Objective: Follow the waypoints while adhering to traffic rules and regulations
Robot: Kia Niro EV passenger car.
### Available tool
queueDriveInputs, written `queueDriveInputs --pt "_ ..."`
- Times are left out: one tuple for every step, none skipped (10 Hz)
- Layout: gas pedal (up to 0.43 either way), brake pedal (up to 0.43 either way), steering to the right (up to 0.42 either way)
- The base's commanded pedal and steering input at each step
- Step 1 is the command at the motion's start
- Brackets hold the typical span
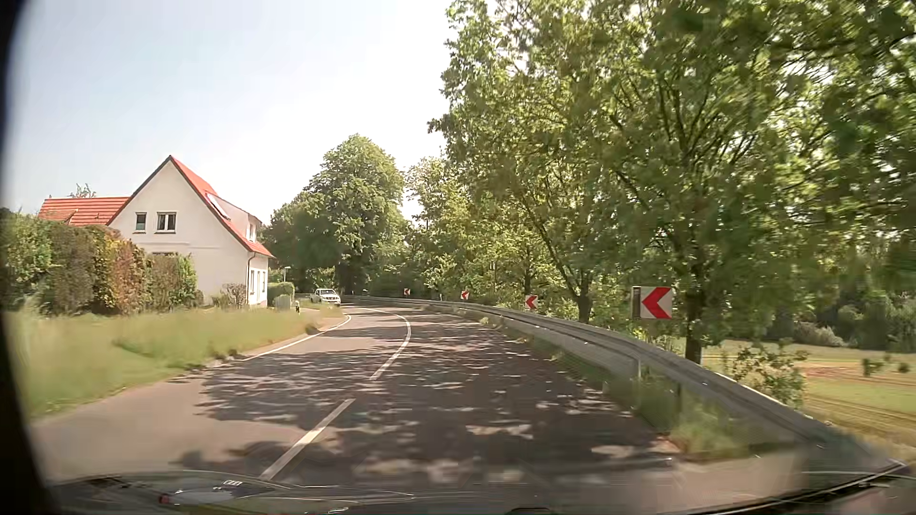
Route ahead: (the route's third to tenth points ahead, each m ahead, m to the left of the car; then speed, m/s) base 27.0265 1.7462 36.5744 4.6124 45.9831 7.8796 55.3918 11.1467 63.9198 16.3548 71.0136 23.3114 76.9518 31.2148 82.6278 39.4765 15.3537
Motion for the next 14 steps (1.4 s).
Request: queueDriveInputs --pt "0.067 0.0 -0.024" --pt "0.067 0.0 -0.024" --pt "0.079 0.0 -0.024" --pt "0.079 0.0 -0.026" --pt "0.079 0.0 -0.028" --pt "0.079 0.0 -0.028" --pt "0.087 0.0 -0.028" --pt "0.087 0.0 -0.029" --pt "0.087 0.0 -0.029" --pt "0.087 0.0 -0.029" --pt "0.087 0.0 -0.03" --pt "0.087 0.0 -0.03" --pt "0.098 0.0 -0.031" --pt "0.098 0.0 -0.032"
